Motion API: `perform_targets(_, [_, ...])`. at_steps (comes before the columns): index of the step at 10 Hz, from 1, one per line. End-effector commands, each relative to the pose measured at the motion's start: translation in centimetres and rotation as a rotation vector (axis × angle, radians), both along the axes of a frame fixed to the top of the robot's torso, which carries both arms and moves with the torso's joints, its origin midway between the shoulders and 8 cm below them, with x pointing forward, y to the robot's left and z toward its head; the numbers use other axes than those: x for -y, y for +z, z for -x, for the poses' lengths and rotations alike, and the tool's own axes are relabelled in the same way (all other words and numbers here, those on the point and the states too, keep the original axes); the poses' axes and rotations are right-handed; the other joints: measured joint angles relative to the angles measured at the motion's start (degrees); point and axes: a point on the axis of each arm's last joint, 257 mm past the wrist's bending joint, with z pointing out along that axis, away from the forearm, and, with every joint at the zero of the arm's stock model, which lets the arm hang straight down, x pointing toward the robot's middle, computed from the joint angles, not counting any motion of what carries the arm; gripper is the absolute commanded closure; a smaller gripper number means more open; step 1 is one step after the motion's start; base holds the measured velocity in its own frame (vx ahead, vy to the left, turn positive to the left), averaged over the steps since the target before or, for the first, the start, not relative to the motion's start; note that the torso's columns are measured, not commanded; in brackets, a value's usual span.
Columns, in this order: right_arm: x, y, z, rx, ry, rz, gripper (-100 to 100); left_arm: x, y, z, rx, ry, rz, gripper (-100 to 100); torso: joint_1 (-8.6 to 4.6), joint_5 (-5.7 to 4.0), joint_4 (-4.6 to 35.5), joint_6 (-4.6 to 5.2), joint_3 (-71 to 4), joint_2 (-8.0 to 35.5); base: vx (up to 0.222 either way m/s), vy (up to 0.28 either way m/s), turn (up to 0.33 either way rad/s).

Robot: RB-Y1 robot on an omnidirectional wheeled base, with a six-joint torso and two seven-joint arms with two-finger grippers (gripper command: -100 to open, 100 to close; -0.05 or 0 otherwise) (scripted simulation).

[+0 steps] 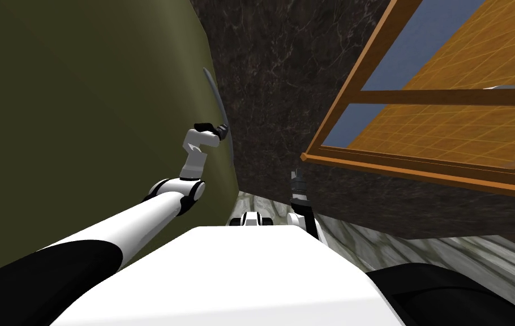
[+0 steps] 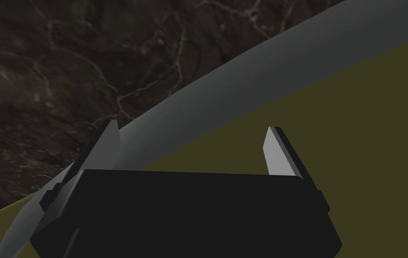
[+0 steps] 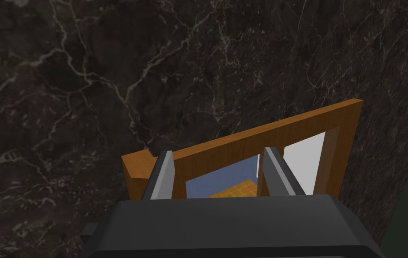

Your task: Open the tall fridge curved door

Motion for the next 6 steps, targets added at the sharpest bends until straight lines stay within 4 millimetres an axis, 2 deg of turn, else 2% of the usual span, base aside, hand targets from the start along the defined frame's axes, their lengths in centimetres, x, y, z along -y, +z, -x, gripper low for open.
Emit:
perform_targets(1, [0.0,0.0,0.0,0.000,0.000,0.000,0,-0.8,0.9,-0.4,-0.051,0.024,-0.038,-100,0.02,0.01,0.00,-0.02,0.00,0.00,-0.003,0.016,-0.055])
perform_targets(6, [0.0,0.0,0.0,0.000,0.000,0.000,0,-2.1,2.8,-0.2,-0.104,0.055,-0.089,-100,0.00,0.01,0.00,-0.01,0.00,0.00,-0.002,0.012,-0.047])
